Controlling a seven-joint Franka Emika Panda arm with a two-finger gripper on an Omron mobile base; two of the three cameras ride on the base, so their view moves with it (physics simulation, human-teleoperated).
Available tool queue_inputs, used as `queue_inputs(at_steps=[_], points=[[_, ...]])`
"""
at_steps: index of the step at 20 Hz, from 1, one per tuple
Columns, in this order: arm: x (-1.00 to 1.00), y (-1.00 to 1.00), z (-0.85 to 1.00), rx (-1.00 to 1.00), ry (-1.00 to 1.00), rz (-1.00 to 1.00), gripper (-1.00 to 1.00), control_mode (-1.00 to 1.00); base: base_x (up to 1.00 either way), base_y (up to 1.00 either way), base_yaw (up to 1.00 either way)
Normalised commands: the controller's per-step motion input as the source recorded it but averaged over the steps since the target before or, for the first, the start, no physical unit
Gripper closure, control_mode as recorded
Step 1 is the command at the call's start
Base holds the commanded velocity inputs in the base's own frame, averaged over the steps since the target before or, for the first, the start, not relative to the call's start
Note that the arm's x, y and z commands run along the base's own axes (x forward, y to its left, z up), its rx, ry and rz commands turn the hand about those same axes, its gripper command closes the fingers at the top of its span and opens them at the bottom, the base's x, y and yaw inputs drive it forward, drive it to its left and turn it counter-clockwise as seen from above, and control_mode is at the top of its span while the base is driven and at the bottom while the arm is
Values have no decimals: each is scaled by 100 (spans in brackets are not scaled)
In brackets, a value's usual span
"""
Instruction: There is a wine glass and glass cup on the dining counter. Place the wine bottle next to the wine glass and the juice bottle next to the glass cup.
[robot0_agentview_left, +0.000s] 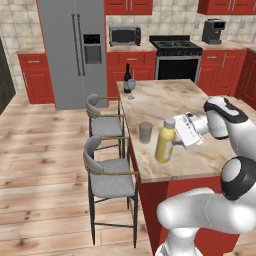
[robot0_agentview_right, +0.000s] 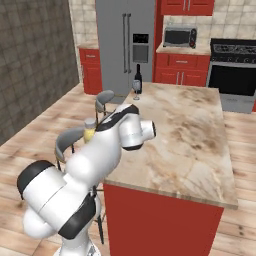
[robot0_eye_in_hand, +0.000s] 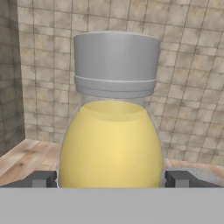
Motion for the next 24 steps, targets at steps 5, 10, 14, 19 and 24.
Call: queue_inputs(at_steps=[5, 10, 14, 19, 24], points=[[23, 0, -24, 0, 0, 0, 100, -100, 0, 0, 0], [22, 2, -19, 0, -6, 0, 100, -100, 0, 0, 0], [18, 3, -15, 0, -7, 0, 100, -100, 0, 0, 0], [17, 4, -18, 0, -7, 0, 100, -100, 0, 0, 0], [20, 5, -20, 0, -5, 0, 100, -100, 0, 0, 0]])
